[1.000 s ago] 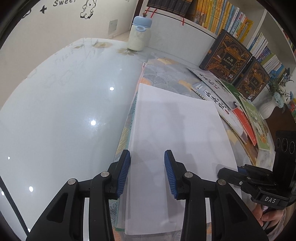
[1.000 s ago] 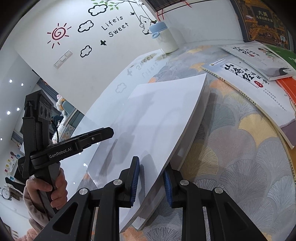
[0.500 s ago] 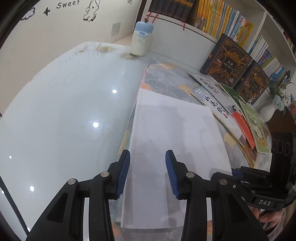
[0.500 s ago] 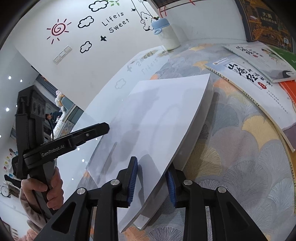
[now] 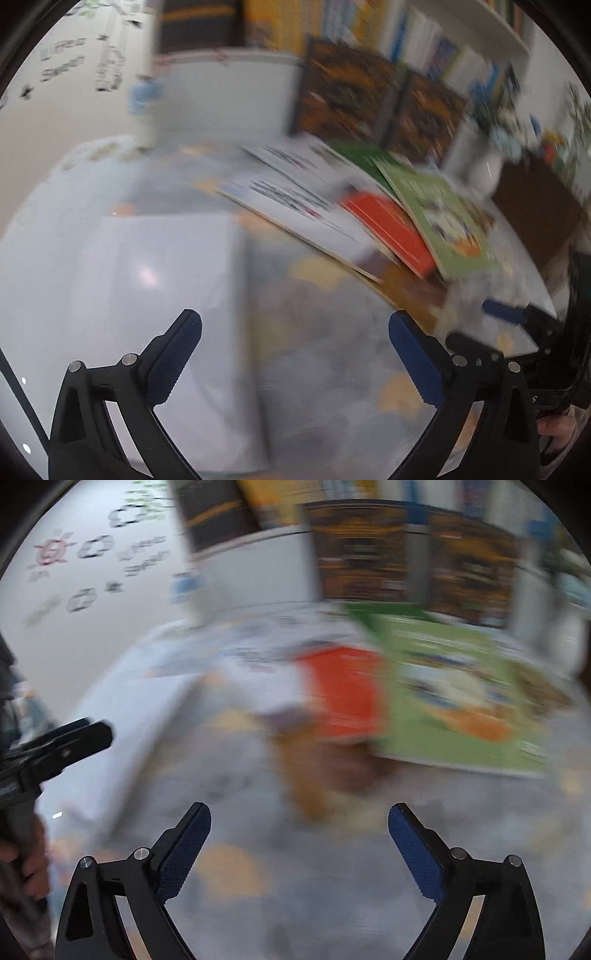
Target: Organize books
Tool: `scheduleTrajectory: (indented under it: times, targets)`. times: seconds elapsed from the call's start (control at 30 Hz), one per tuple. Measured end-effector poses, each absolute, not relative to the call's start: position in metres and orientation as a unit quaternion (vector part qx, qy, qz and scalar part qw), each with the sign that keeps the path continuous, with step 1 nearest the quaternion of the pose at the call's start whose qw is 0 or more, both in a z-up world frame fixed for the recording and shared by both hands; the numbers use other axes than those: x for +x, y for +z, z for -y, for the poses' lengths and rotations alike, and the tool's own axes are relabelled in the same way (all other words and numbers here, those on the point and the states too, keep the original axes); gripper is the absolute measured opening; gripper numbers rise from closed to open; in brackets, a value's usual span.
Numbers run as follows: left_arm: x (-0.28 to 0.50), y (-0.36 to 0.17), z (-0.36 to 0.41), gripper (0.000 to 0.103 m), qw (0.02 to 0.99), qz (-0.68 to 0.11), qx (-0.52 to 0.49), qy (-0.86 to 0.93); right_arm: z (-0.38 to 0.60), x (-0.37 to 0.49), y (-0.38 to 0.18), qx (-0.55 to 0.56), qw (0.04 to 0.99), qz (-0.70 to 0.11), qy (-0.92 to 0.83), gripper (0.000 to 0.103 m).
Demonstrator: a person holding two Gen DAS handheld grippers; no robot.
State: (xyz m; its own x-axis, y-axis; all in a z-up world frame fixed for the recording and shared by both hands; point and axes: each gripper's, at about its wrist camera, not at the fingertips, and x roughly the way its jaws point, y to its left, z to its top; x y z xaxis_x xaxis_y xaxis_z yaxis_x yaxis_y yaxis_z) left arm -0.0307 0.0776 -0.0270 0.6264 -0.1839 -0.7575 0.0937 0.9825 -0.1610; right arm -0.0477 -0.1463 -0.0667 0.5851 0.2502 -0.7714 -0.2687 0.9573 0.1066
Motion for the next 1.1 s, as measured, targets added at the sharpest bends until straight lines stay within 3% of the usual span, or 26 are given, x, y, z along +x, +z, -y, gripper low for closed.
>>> scheduleTrajectory:
  times: [0.17,0.2,0.27,1.1]
  targets:
    - [-0.019,-0.057,-0.021,0.102,0.895,-0.434,-0.023,-0.098,0.188,-0.047,-0.085,-0.016,0.898,-0.430,0.088,0.097]
    - [-0.018,-0.063,-0.016,0.102,0.897,-0.434,-0.004,-0.085,0.192,-0.046,-0.090,-0.013,0.894,-0.441,0.084,0.102]
    - [-0.013,-0.080,-0.009,0.103,0.884,-0.463,0.037,-0.054,0.190,-0.046,-0.092,-0.020,0.894,-0.441,0.080,0.103]
    - [-0.020,-0.082,-0.013,0.103,0.890,-0.449,0.037,-0.063,0.183,-0.055,-0.095,-0.040,0.898,-0.433,0.063,0.103]
